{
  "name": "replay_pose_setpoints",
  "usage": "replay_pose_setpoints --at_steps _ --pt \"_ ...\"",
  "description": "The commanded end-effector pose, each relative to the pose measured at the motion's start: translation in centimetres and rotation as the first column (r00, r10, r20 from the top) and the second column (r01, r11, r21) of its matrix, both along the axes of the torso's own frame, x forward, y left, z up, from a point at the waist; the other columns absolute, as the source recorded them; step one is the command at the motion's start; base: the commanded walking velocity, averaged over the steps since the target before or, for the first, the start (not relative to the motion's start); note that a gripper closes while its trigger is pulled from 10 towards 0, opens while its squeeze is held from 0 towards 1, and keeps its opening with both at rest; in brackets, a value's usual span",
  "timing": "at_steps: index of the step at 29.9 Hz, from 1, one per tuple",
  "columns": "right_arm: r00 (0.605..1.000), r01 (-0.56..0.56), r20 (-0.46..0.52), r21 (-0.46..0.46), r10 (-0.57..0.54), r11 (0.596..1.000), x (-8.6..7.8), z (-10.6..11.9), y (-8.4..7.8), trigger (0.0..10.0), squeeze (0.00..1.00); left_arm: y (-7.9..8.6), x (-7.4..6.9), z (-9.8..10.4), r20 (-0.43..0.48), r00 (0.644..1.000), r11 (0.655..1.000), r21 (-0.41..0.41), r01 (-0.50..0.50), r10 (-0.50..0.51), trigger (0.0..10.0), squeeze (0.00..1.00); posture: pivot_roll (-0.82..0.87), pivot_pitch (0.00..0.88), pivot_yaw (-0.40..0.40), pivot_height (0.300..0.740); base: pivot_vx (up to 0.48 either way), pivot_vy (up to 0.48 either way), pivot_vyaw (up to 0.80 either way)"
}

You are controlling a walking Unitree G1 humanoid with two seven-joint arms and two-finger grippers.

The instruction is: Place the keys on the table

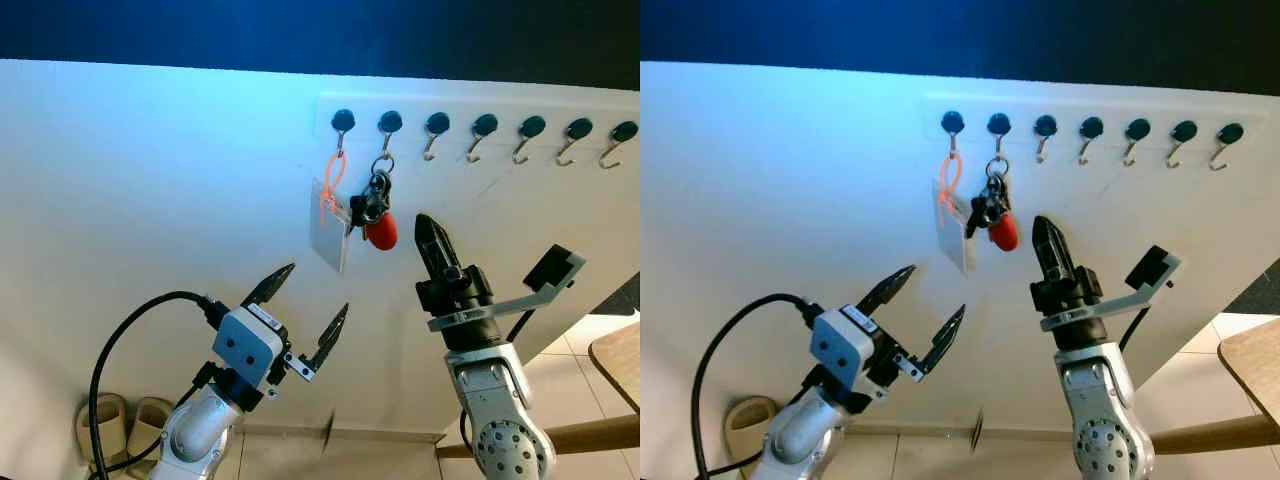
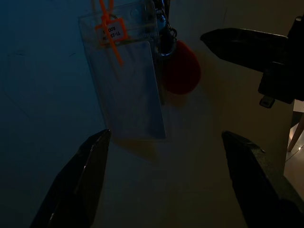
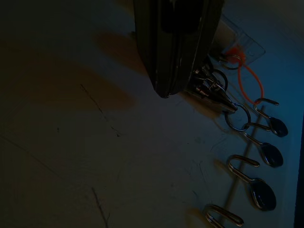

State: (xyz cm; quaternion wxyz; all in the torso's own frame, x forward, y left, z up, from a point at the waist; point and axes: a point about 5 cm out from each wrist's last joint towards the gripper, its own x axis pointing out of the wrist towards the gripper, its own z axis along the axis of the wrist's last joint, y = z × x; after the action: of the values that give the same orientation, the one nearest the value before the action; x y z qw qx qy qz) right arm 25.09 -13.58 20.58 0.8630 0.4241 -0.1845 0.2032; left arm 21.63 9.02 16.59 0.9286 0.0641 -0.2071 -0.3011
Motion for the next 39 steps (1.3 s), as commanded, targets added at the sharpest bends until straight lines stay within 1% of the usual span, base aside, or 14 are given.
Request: replay_pose_setpoints --at_steps 1,12,13,14,19,20,23,24,25,26,27,32,33,39 --pt "1.000 0.005 0.013 0.002 -0.005 1.000 -0.2 0.3 0.0 0.0 0.00 -0.1 -0.3 0.0 0.005 1.000 1.000 0.025 0.012 -0.012 10.0 0.00 0.06 0.113 -0.029 0.740 0.000 0.000 0.00" --pt "1.000 0.018 0.022 -0.059 -0.017 0.998 -0.1 0.2 0.0 0.0 0.00 -0.2 -0.2 0.0 0.006 1.000 1.000 0.025 0.014 -0.014 10.0 0.00 0.06 0.110 -0.030 0.740 0.000 0.000 0.00" --pt "0.999 0.036 0.032 -0.110 -0.032 0.993 0.0 0.2 0.0 2.6 0.00 -0.2 -0.2 -0.1 0.006 1.000 1.000 0.025 0.014 -0.014 10.0 0.00 0.06 0.105 -0.031 0.740 0.000 0.000 0.00" --pt "0.998 0.059 0.044 -0.162 -0.053 0.985 0.0 0.1 0.0 9.7 0.00 -0.2 -0.1 -0.1 0.006 1.000 1.000 0.025 0.014 -0.014 10.0 0.00 0.06 0.105 -0.031 0.740 0.000 0.000 0.00" --pt "0.983 0.155 0.151 -0.399 -0.102 0.904 -0.1 0.0 0.5 10.0 0.01 -0.3 0.0 -0.1 0.008 1.000 1.000 0.021 0.013 -0.014 10.0 0.00 0.05 0.095 -0.035 0.740 0.000 0.000 0.00" --pt "0.979 0.169 0.175 -0.435 -0.101 0.885 -0.1 -0.1 0.6 10.0 0.13 -0.3 0.1 -0.1 0.010 1.000 1.000 0.020 0.013 -0.013 10.0 0.00 0.05 0.093 -0.036 0.740 0.000 0.000 0.00" --pt "0.977 0.176 0.189 -0.455 -0.098 0.873 -0.2 -0.1 0.7 10.0 0.13 -0.3 0.1 -0.1 0.011 1.000 1.000 0.019 0.013 -0.013 10.0 0.00 0.05 0.093 -0.036 0.740 0.000 0.000 0.00" --pt "0.973 0.183 0.217 -0.492 -0.083 0.851 -0.3 -0.1 1.0 10.0 0.38 -0.3 0.1 0.0 0.012 1.000 1.000 0.018 0.013 -0.013 10.0 0.00 0.05 0.090 -0.038 0.740 0.000 0.000 0.00" --pt "0.970 0.183 0.233 -0.507 -0.070 0.842 -0.3 -0.1 1.2 10.0 0.84 -0.3 0.2 0.0 0.013 1.000 1.000 0.017 0.012 -0.013 10.0 0.00 0.05 0.088 -0.039 0.740 0.000 0.000 0.00" --pt "0.970 0.183 0.233 -0.507 -0.070 0.842 -0.3 -0.1 1.2 10.0 0.84 -0.3 0.2 0.0 0.013 1.000 1.000 0.017 0.012 -0.013 10.0 0.00 0.05 0.088 -0.039 0.740 0.000 0.000 0.00" --pt "0.968 0.178 0.243 -0.514 -0.057 0.839 -0.3 0.0 1.5 10.0 1.00 -0.3 0.2 0.0 0.014 1.000 1.000 0.016 0.012 -0.012 10.0 0.00 0.05 0.088 -0.040 0.740 0.000 0.000 0.00" --pt "0.958 0.191 0.283 -0.523 -0.042 0.830 0.1 0.9 2.4 10.0 0.93 -0.3 0.4 0.1 0.025 1.000 1.000 0.014 0.003 -0.004 10.0 0.00 0.05 0.084 -0.043 0.740 0.000 0.000 0.00" --pt "0.957 0.199 0.286 -0.519 -0.051 0.831 0.4 1.1 2.5 10.0 0.09 -0.3 0.4 0.2 0.030 1.000 1.000 0.011 0.001 -0.002 10.0 0.00 0.05 0.083 -0.045 0.740 0.000 0.000 0.00" --pt "0.949 0.230 0.306 -0.500 -0.078 0.835 1.1 1.8 2.7 10.0 0.00 -0.4 0.5 0.7 0.045 0.999 1.000 -0.008 -0.001 0.001 10.0 0.00 0.05 0.088 -0.045 0.740 0.000 0.000 0.00"
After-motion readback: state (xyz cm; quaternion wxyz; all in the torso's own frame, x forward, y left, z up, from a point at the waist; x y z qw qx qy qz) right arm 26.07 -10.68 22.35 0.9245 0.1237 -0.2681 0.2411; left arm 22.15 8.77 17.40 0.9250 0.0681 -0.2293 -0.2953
